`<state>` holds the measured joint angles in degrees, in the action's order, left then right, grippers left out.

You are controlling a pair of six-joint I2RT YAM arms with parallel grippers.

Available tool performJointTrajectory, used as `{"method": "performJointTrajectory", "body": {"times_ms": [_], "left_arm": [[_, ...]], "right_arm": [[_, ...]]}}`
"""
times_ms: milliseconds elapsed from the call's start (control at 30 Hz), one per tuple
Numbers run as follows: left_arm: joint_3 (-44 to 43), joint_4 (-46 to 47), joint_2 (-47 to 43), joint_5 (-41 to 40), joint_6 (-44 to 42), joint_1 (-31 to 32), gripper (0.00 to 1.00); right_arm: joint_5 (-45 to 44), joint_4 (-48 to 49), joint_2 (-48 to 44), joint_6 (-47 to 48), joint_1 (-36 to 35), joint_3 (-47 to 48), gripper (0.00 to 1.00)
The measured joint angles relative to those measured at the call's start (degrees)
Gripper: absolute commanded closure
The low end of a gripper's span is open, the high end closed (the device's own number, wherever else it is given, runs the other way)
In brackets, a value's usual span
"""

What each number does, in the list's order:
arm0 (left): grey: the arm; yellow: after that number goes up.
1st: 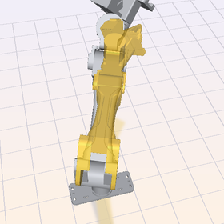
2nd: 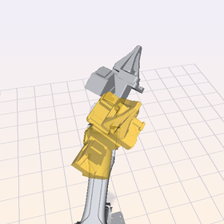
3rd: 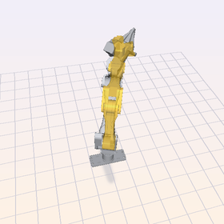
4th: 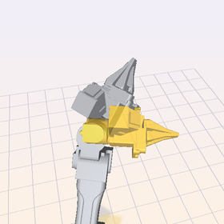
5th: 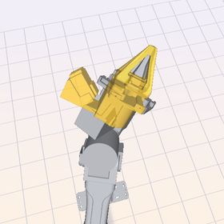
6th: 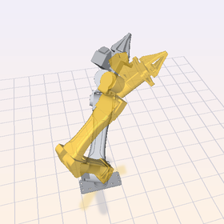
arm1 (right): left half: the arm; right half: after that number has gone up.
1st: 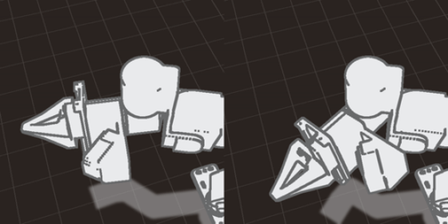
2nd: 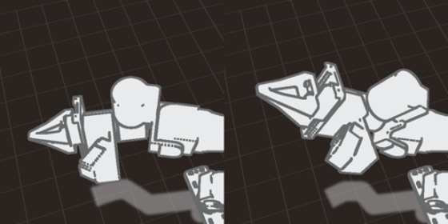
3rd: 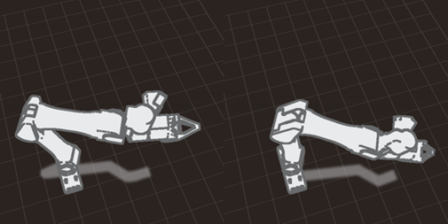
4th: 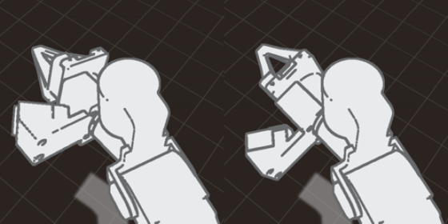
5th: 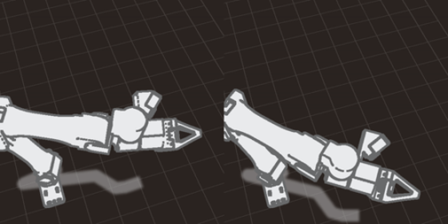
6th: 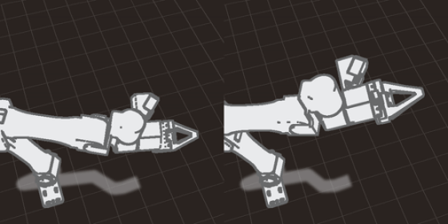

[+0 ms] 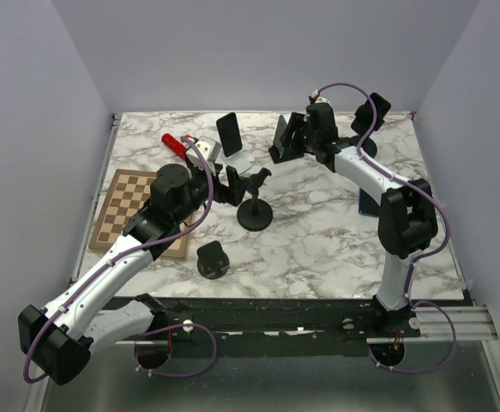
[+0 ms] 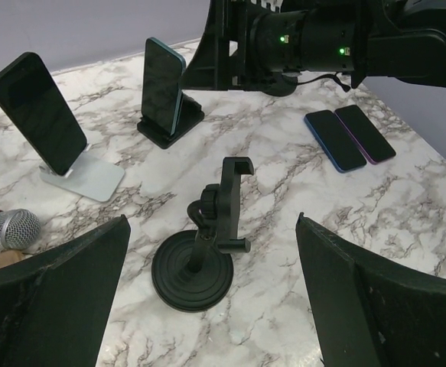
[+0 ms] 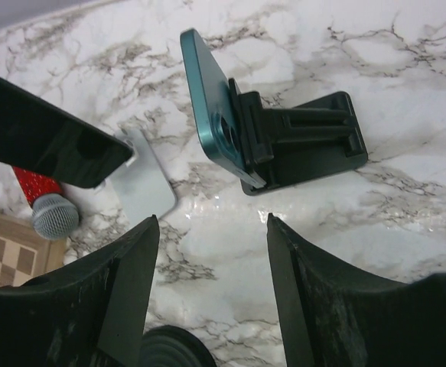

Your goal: Remove the phone from the phone stand

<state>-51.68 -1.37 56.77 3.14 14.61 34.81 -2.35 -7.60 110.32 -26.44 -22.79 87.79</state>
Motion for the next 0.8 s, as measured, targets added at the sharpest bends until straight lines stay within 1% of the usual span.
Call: {"method": "performJointTrajectory", "body": {"times_ms": [100,267,433,567,700,800], "left_arm": [[0.0,0.0,0.0,0.02,0.0,-0.24,0.03],[0.0,0.0,0.0,0.13,0.07,-0.31,0.03],[0.0,0.0,0.0,0.57,0.37,-0.79,0.04],[0.0,0.0,0.02,1.29,1.16,-1.51,0.04],[0.0,0.13,0.04,1.95,1.73,-1.92,0.04],[0.0,0.68,0.04,2.34,1.81,-1.97,0.04]], "right_arm": [[-1.49,0.87,1.64,-1.7,-0.55,2.45,0.35],[-2.43,1.95,5.97,-1.51,-0.9,7.43,0.37],[-3.43,1.05,9.66,0.35,-0.92,12.11,0.46],[-3.48,0.94,10.82,1.75,-0.9,13.27,0.52],[-3.67,0.9,11.63,2.93,-0.92,13.46,0.55],[-3.67,0.81,12.46,3.85,-0.9,13.86,0.59]]}}
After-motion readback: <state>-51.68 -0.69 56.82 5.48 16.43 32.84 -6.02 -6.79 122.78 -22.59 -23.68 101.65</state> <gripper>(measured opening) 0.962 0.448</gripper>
